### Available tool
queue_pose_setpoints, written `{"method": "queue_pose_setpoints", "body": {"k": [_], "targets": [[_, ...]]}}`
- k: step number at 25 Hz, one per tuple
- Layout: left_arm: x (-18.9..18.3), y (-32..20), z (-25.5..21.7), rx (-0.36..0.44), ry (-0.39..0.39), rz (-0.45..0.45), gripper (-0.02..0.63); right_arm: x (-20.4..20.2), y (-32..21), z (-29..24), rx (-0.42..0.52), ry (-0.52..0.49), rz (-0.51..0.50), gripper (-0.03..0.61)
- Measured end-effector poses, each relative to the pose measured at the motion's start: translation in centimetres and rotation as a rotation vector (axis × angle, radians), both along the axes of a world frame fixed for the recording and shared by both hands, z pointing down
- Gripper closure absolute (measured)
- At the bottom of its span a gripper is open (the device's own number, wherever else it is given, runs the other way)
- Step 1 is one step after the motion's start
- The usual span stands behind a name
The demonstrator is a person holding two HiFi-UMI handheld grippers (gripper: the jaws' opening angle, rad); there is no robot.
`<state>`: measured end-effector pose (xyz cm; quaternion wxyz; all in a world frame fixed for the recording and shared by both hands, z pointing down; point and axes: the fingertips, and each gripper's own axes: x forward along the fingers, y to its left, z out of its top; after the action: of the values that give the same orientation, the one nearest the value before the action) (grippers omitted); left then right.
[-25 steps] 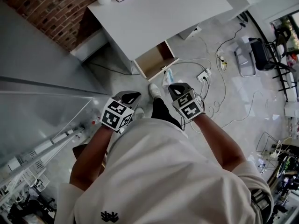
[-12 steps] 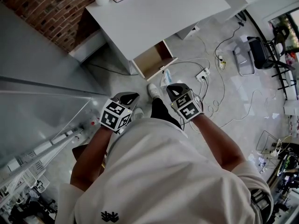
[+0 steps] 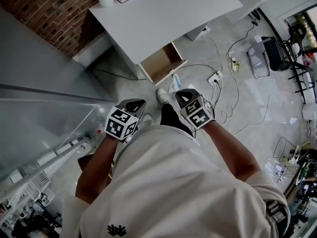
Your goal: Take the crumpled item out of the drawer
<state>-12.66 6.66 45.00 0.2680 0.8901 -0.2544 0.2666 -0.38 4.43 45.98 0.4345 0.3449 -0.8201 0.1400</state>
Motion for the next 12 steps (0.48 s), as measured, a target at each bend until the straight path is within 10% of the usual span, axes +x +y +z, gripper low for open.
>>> {"method": "queue_pose_setpoints", "body": {"k": [12], "targets": [[0.4, 0.47, 0.4, -0.018, -0.014, -0.006, 0.583, 0.78, 0.31, 0.1, -0.009, -0.008, -0.002, 0.549]]}}
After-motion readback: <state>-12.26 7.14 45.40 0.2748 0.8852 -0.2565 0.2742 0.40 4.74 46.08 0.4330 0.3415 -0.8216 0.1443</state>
